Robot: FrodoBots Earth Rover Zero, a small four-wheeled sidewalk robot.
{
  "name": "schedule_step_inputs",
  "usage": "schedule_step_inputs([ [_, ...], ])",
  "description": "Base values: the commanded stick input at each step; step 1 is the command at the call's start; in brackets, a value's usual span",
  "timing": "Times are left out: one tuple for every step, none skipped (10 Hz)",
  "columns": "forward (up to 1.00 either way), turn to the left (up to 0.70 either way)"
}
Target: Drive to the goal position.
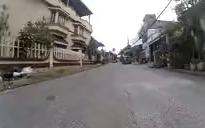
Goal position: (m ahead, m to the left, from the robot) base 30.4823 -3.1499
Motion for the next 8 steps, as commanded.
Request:
schedule_step_inputs([
  [1.00,-0.17],
  [1.00,-0.17],
  [1.00,-0.17],
  [1.00,-0.17],
  [1.00,-0.17],
  [1.00,-0.17],
  [1.00,-0.17],
  [1.00,-0.17],
])
